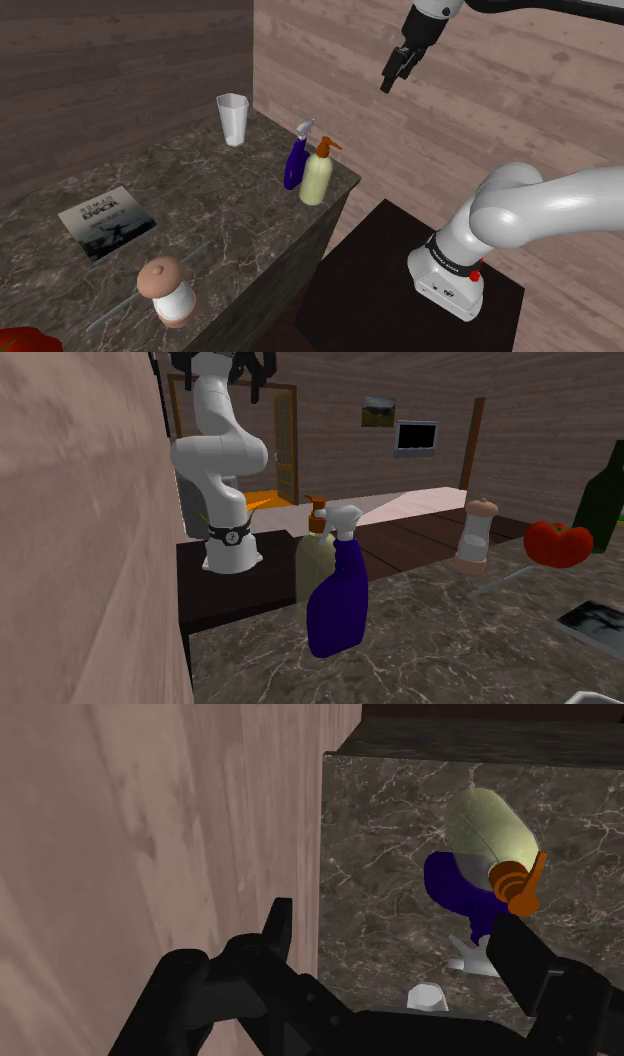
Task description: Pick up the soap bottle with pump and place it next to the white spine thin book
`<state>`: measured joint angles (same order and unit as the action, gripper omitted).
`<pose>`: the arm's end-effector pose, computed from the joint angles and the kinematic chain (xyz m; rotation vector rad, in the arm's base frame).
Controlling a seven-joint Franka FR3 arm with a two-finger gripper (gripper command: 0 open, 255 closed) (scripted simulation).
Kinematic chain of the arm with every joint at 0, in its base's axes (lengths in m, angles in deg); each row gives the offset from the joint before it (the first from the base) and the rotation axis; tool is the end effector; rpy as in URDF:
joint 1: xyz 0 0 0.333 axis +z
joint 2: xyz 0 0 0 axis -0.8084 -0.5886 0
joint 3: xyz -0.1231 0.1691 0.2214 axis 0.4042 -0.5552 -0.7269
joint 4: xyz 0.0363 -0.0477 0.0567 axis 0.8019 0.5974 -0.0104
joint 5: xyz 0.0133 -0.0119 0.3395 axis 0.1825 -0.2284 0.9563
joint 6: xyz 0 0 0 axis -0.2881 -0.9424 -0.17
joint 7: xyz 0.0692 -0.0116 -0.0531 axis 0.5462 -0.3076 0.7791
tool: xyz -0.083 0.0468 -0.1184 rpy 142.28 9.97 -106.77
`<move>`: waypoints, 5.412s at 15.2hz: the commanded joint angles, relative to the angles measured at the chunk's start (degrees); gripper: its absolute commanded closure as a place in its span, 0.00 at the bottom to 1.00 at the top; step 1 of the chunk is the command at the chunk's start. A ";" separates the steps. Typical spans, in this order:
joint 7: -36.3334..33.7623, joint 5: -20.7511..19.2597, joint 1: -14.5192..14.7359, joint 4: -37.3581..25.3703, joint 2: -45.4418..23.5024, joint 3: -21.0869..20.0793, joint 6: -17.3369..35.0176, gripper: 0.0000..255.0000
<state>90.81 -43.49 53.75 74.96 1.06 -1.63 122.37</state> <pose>0.2844 0.0004 0.5477 3.0013 0.0864 0.2019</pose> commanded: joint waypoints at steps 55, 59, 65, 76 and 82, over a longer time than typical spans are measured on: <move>-10.37 11.13 5.37 2.80 -18.47 -6.61 15.98 1.00; -10.41 11.01 5.32 0.19 -17.87 -6.42 12.76 1.00; -10.50 10.83 5.23 -4.04 -17.38 -6.15 8.04 1.00; -10.73 10.47 5.03 -12.78 -17.70 -5.76 -0.37 1.00; -10.89 10.27 4.92 -18.11 -18.51 -5.61 -4.90 1.00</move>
<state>79.86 -33.16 58.71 57.73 -17.29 -7.30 118.20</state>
